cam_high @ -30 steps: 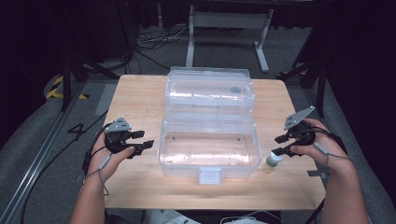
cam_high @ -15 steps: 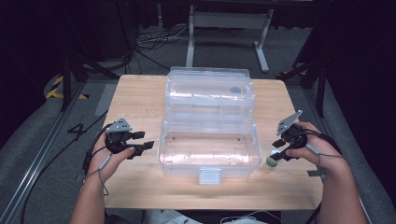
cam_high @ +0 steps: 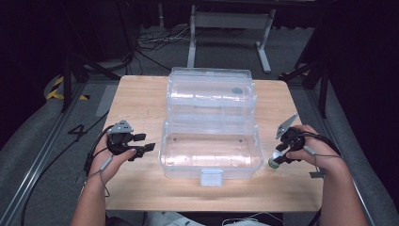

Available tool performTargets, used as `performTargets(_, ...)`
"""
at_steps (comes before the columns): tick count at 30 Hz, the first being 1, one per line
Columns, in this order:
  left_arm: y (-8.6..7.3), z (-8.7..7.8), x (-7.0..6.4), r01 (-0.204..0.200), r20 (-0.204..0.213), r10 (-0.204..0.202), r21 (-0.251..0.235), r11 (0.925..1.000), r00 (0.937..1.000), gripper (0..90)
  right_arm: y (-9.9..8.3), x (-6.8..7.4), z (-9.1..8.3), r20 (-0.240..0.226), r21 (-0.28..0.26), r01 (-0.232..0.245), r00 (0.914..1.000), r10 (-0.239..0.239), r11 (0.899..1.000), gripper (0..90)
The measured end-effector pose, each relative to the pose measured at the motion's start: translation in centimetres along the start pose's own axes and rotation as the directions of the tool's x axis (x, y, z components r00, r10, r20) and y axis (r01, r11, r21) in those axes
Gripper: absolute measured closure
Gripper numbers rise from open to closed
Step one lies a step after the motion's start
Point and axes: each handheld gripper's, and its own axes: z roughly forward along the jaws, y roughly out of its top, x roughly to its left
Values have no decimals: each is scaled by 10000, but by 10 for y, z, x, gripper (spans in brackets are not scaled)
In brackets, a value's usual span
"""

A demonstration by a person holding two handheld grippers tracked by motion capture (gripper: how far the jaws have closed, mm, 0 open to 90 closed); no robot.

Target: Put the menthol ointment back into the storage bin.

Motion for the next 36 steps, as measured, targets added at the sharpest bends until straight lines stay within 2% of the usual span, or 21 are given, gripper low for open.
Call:
performTargets(5,-1,0,2,16,-66,-16,-44,10000,10000,410,-1,-1,4,-86,239,-46,10000,48,9997,446)
performTargets(8,-1,0,2,8,-92,-9,-38,10000,10000,408,-1,-4,8,103,422,10,9999,-14,9991,445)
performTargets(12,-2,1,3,4,-98,-4,-17,10000,10000,405,-1,-5,13,60,695,-113,9999,109,9975,451)
performTargets(13,-2,1,3,21,-102,-22,-9,10000,9999,405,-1,-6,14,21,689,42,10000,-43,9976,460)
performTargets(21,-2,0,4,17,-121,-17,-30,10000,9999,404,2,-5,15,9,742,253,9997,-255,9969,502)
performTargets(36,-3,-1,5,106,-178,-107,-39,9999,9998,404,4,-5,10,49,621,181,9998,-184,9979,507)
